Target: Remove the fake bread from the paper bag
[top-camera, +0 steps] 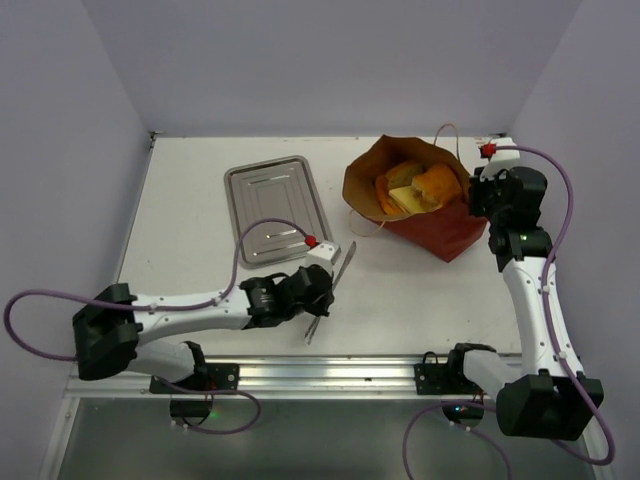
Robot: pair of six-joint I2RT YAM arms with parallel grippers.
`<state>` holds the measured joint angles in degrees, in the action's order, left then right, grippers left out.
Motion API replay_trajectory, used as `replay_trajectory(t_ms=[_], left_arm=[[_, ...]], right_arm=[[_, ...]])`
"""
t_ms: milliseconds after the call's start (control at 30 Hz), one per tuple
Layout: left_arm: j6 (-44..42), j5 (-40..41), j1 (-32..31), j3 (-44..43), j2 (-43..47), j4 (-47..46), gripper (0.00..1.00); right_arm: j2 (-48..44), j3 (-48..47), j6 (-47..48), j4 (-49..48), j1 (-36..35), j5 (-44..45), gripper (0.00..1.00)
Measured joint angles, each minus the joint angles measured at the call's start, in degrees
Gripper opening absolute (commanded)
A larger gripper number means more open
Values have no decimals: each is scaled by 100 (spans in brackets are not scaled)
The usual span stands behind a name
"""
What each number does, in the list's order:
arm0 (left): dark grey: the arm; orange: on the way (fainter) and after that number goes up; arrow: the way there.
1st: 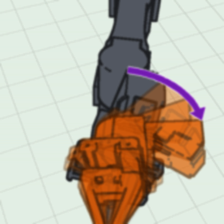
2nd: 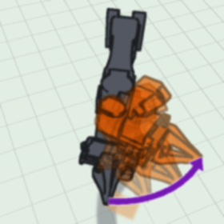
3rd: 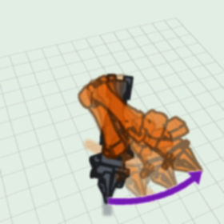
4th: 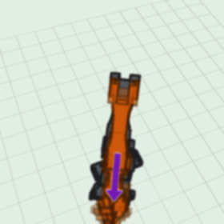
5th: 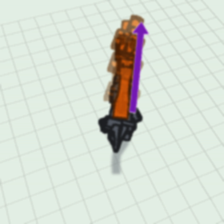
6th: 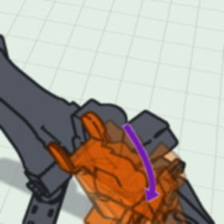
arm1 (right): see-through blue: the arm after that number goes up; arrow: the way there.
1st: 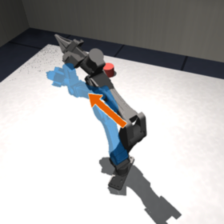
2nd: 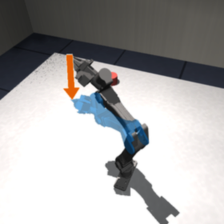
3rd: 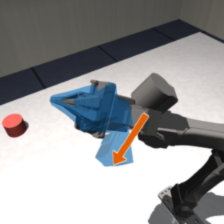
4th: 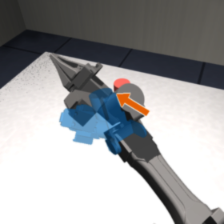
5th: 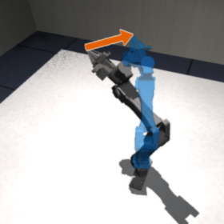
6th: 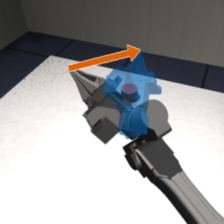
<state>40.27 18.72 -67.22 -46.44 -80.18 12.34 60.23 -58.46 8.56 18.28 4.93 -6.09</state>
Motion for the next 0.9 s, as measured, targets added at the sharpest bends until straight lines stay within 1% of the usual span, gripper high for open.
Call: replay_trajectory(t_ms=[100,233,367,467,533,667,900], left_arm=[[144,-55,197,310,839,105,17],[289,-184,575,601,2028,535,26],[374,-190,813,601,3023,1075,33],[396,-192,835,448,3471,1517,38],[393,-210,835,249,3585,1690,42],[387,-321,835,-214,3473,1718,45],[289,-706,931,-940,2627,1478,46]], right_arm=[[-26,11,-2,0,2,-4,0],[-31,39,0,-15,2,-15,0],[-31,63,9,-35,9,-66,0],[-31,70,63,-35,20,-168,0],[-35,90,146,-33,35,-295,0],[-66,168,391,-26,42,-610,0],[-219,352,946,20,44,-1167,0]])
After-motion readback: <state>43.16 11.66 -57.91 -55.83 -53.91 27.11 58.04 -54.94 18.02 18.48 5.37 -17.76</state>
